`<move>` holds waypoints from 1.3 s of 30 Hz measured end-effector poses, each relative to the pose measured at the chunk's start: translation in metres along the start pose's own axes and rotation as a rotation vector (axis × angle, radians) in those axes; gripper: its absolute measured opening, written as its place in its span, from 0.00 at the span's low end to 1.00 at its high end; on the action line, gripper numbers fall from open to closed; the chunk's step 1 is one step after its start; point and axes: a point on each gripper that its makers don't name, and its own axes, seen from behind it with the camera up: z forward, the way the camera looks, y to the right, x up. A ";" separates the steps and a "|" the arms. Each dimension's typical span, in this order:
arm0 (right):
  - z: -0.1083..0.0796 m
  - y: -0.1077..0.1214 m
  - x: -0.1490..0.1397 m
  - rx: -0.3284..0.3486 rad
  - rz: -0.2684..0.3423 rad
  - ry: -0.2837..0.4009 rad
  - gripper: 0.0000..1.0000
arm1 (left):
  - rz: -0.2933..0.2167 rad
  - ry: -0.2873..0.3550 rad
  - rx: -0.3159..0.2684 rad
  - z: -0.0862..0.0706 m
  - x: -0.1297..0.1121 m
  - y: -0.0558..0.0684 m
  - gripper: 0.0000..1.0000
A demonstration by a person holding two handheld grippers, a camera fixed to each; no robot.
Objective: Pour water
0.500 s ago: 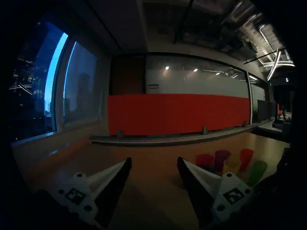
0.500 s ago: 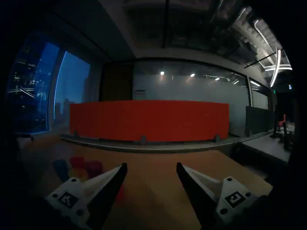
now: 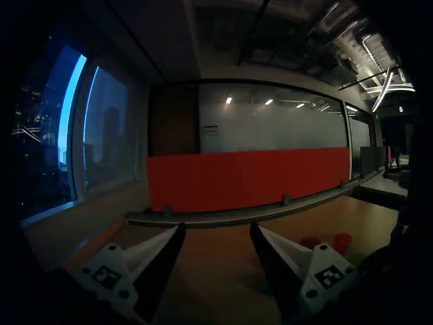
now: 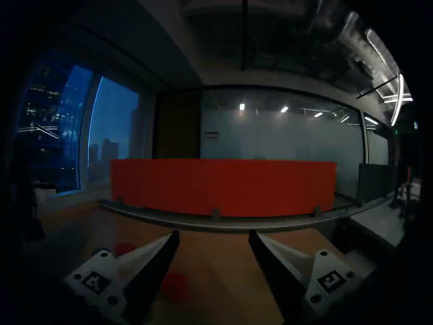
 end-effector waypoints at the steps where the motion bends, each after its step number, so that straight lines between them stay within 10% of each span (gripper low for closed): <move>1: 0.000 -0.001 0.006 0.004 -0.001 0.001 0.99 | -0.004 0.001 -0.007 0.001 0.006 0.001 0.88; 15: 0.000 -0.008 0.034 0.053 0.002 -0.017 0.99 | -0.048 -0.017 -0.125 0.007 0.043 0.020 0.88; 39: -0.024 -0.096 0.057 0.486 -0.037 -0.013 0.99 | -0.047 -0.054 -0.475 0.006 0.051 0.081 0.90</move>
